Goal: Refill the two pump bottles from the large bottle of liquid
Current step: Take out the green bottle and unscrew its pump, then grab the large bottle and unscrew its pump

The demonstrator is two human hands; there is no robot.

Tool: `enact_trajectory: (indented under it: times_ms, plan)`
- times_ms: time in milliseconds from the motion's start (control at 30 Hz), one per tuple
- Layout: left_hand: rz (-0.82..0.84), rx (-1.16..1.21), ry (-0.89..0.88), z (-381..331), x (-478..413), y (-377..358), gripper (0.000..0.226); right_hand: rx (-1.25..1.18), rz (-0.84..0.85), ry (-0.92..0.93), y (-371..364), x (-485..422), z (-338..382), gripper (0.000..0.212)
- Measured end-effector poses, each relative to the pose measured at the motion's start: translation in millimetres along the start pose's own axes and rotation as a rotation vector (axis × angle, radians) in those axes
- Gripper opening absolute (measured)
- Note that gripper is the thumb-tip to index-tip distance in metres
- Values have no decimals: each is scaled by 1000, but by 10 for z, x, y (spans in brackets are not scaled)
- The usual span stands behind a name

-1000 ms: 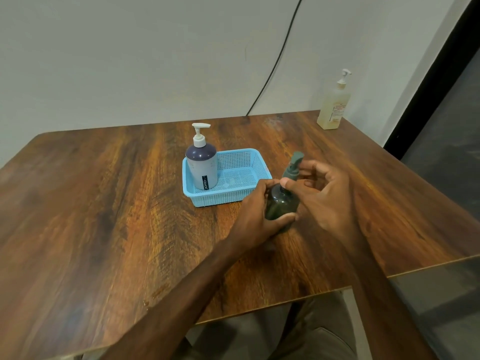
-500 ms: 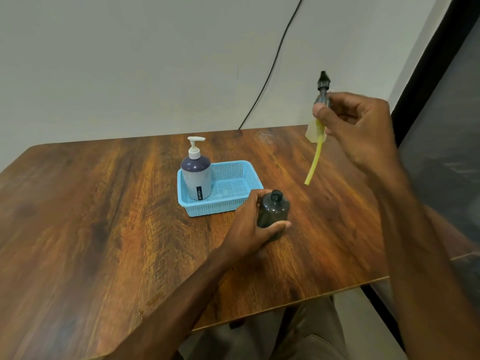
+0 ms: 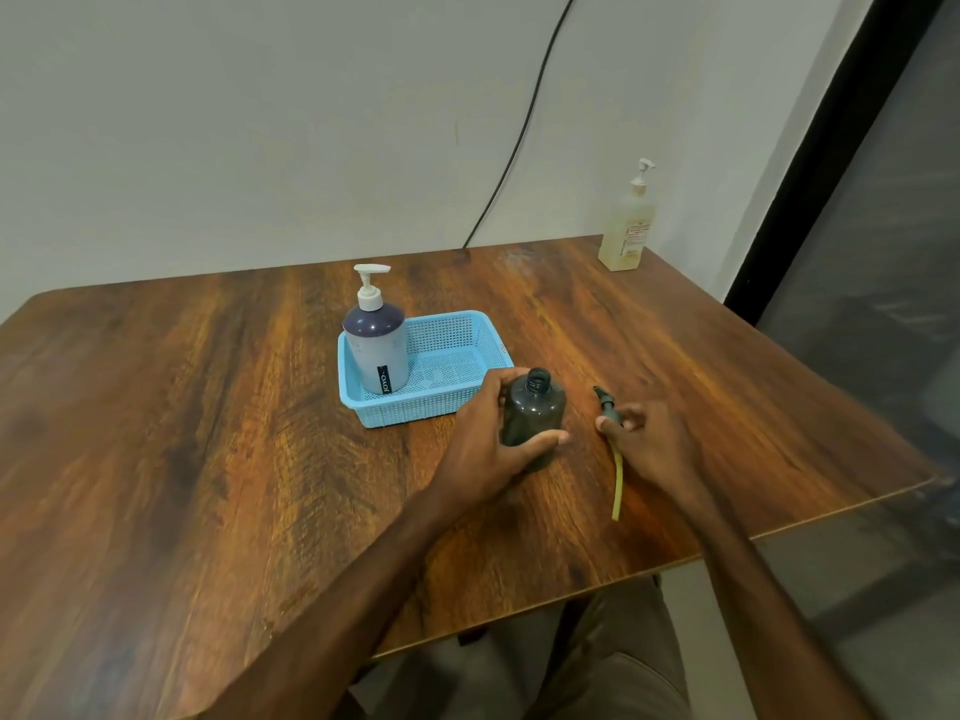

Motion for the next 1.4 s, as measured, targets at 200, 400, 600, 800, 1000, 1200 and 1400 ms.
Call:
enact_trajectory:
  times_ms: [200,400,600,800,1000,1200,1400]
  plan:
    - [-14,-9,2,-22,26,-3,73,-35,-19,4,-18,-25,15,32]
    - [19,16,34,-35,63,-53,86,-36,-17,4,15,17,9,26]
    - [-24,-1,28,-64,150,-45,113,-54,-14,-18,18,7,35,35]
    - [-140,12,-91,-489,187,99,84,-134,-150,21,269,-94,95,40]
    - [-229,103,-246,-1053,-401,355,35,-192,-260,67,628,-363,260,21]
    - [79,-215,-63,-710,-1830,22,25,-242,-236,41,675,-941,300,14]
    - [606,-783,263,395,-2460,-629,92,-255,-189,-81,404,-1837,76,56]
Point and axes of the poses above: each hand's wrist, its own x-axis away from the middle knuckle, its own y-axis out of the back of the hand, z = x × y, the point moved 10 cm from there along -x, towards the middle knuckle, and after that the axes turned 14 degrees about x, right-handed, at the moved point
